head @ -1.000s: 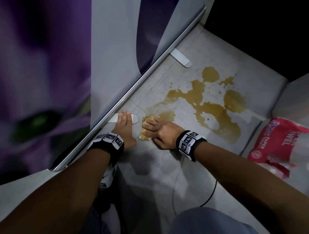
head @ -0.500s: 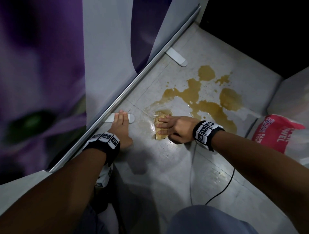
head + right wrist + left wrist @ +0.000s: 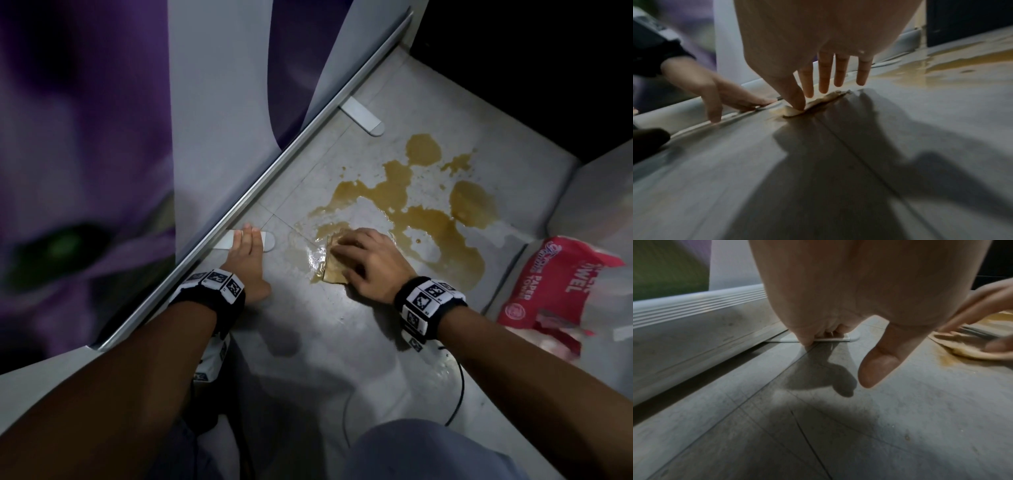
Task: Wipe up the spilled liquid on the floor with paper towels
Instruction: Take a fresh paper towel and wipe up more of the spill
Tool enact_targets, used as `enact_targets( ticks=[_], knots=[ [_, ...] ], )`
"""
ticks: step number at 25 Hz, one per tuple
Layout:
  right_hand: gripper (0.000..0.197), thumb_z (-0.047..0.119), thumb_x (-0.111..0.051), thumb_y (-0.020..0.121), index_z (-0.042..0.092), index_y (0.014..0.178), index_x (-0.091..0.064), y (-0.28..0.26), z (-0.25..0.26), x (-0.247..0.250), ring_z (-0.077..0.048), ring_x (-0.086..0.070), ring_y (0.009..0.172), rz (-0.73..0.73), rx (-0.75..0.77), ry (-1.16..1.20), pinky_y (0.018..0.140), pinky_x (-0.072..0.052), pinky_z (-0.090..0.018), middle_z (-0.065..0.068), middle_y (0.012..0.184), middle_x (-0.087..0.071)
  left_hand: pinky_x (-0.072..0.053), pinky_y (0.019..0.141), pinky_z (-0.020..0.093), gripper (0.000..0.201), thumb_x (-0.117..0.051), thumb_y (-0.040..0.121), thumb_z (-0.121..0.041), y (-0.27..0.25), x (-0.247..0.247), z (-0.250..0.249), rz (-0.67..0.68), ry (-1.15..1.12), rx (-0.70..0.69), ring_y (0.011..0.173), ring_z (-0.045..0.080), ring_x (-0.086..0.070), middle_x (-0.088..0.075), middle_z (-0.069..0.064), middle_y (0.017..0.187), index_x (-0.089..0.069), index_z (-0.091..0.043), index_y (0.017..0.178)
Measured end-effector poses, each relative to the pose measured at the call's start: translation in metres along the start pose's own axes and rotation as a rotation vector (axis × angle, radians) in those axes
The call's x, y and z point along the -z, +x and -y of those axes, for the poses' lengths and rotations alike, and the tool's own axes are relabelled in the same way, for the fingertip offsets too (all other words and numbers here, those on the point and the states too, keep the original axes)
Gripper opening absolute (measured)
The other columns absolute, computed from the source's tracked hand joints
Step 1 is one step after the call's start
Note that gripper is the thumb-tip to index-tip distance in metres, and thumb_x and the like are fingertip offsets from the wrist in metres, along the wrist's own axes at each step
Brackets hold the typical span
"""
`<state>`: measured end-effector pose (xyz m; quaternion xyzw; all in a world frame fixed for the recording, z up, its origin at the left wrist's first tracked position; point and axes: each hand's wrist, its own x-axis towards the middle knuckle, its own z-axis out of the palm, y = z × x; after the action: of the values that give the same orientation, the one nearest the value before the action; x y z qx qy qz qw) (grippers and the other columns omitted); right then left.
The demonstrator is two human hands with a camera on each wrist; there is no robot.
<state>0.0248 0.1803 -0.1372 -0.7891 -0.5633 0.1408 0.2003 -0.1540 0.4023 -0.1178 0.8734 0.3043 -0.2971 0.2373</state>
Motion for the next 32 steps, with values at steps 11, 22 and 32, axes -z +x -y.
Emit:
enact_targets(
  ticks=[11,22,32],
  knots=[
    [0.017,0.024,-0.062,0.093,0.016,0.104,-0.071,0.008,0.001,-0.009,-0.025,-0.057,0.092,-0.347,-0.043,-0.172,0.088,-0.040,-0.043,-0.001,0.097,-0.067,0.003,0.120,0.034,0.108,-0.063,0.077,-0.010,0.000,-0.003,-0.001,-0.031,0.016,-0.003,0.149,0.034,0.018,0.021,0.015,0.161,0.013,-0.003,0.153],
    [0.033,0.022,-0.059,0.087,0.012,0.118,-0.067,0.050,0.010,-0.023,-0.031,-0.056,0.099,-0.169,-0.195,-0.263,0.081,-0.050,-0.041,-0.009,0.115,-0.065,0.002,0.121,0.034,0.109,-0.062,0.076,-0.011,0.002,-0.003,0.000,-0.029,0.011,0.002,0.149,0.033,0.019,0.022,0.013,0.161,0.015,-0.005,0.153],
    [0.026,0.031,-0.062,0.091,0.022,0.114,-0.070,0.007,0.028,-0.041,-0.027,-0.058,0.098,-0.165,-0.061,-0.318,0.082,-0.039,-0.040,-0.003,0.113,-0.067,0.001,0.122,0.036,0.110,-0.064,0.078,-0.015,0.003,-0.003,0.002,-0.016,0.040,-0.008,0.148,0.034,0.018,0.022,0.016,0.161,0.015,-0.003,0.153]
  ],
)
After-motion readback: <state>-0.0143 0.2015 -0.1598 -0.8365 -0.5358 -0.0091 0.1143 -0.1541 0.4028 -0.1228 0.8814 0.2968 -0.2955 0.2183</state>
